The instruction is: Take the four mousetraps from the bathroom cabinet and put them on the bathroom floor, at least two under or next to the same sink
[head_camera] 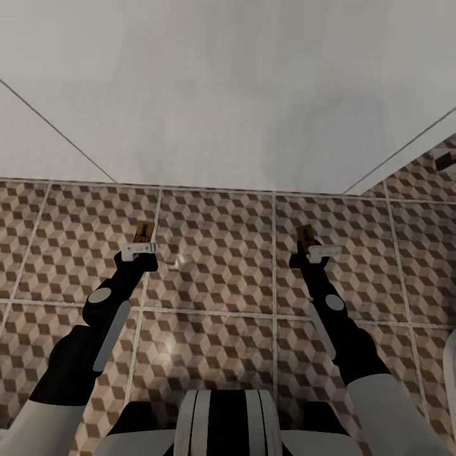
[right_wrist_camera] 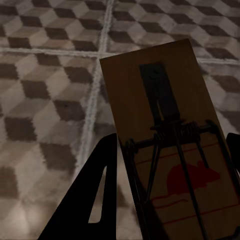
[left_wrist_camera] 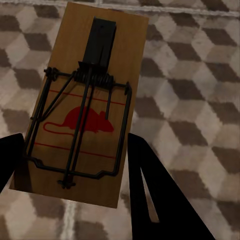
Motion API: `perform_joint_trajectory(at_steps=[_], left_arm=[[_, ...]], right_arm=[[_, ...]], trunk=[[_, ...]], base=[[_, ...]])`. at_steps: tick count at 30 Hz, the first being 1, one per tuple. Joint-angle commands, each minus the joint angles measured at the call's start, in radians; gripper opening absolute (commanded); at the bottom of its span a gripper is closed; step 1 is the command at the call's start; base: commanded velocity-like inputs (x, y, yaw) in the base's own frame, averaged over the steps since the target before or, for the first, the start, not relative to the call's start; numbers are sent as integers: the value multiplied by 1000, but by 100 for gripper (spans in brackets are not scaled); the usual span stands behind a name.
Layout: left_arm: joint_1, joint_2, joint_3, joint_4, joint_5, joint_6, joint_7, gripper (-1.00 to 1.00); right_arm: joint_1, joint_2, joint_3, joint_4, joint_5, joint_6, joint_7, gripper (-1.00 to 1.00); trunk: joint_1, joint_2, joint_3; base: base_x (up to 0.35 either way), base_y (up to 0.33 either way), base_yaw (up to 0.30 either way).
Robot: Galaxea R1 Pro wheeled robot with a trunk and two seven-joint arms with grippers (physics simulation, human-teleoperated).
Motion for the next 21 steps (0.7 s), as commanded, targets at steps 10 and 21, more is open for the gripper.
perform_joint_trajectory(at_steps=[10, 21], left_arm=[[0, 1, -3, -2, 7, 4, 11, -100], [0, -1, -3, -6, 8, 5, 11, -100]], right_arm=[[0, -6, 4, 0, -8, -4, -4, -100], [0, -14, 4, 0, -8, -4, -4, -100]], trunk=[[0, 0, 0], [0, 0, 0]], base=[[-132, 0, 0], [-78, 0, 0]])
